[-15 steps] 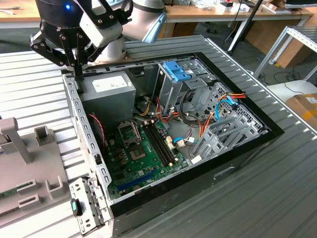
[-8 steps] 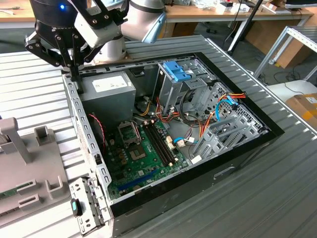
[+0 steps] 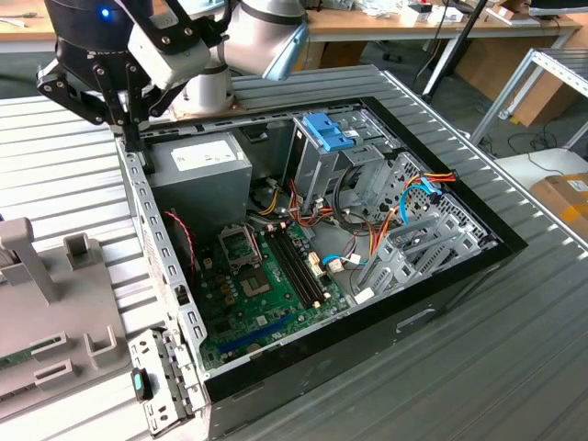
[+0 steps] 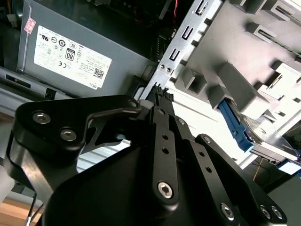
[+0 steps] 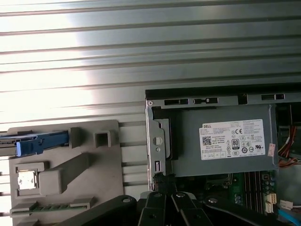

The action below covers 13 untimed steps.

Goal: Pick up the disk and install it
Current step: 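Reach for the disk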

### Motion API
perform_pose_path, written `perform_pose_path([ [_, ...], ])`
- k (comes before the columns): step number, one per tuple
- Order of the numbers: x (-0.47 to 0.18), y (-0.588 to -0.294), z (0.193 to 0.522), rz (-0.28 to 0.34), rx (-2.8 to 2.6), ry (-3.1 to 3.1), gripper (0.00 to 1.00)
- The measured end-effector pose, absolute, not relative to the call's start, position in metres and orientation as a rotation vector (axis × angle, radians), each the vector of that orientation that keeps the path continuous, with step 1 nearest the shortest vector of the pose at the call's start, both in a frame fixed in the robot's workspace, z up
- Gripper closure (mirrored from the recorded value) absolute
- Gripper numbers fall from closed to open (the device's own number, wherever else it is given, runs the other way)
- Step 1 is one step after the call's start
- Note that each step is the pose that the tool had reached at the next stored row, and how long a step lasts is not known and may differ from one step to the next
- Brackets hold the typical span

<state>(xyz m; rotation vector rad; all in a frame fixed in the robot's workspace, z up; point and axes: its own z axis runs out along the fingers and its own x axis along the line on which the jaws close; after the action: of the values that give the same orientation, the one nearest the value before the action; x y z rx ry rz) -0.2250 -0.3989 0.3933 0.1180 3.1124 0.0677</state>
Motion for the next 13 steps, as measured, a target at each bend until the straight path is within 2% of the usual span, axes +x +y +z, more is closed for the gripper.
perform_pose_path([
  [13, -0.252, -0.399, 0.393, 0.068, 0.118, 3.112, 0.89],
])
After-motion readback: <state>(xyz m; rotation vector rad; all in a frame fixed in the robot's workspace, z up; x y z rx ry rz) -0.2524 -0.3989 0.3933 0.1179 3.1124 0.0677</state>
